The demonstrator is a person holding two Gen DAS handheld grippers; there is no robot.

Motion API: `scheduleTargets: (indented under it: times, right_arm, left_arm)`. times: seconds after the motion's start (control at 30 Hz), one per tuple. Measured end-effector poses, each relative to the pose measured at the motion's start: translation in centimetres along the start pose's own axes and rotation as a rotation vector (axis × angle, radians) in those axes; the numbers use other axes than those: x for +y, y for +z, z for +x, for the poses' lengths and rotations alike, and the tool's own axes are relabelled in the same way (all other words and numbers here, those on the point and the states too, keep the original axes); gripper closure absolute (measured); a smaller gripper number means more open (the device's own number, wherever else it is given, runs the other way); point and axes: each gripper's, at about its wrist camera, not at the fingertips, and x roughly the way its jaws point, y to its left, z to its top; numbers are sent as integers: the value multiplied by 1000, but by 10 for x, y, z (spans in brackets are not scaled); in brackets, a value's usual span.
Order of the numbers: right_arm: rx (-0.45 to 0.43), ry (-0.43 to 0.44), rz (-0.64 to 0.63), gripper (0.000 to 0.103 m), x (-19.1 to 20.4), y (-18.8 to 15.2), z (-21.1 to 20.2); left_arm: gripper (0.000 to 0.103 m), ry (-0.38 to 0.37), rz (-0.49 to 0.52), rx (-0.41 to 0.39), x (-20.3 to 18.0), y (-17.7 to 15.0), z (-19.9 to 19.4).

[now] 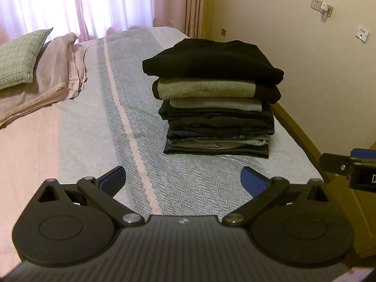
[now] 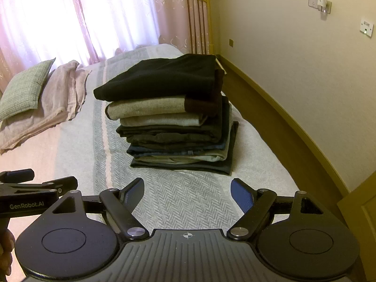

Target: Fold large clothes

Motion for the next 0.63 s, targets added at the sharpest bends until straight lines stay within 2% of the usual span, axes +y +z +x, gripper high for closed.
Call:
scheduleTargets:
  times: [0.5, 0.63]
  right_arm:
    - [4, 4, 1, 25, 0, 1, 3]
    - [7, 6, 2, 25, 0, 1, 4]
  left_arm:
    - [1, 7, -2, 3, 1, 3, 3]
    - [1, -12, -11, -23, 0, 3, 2]
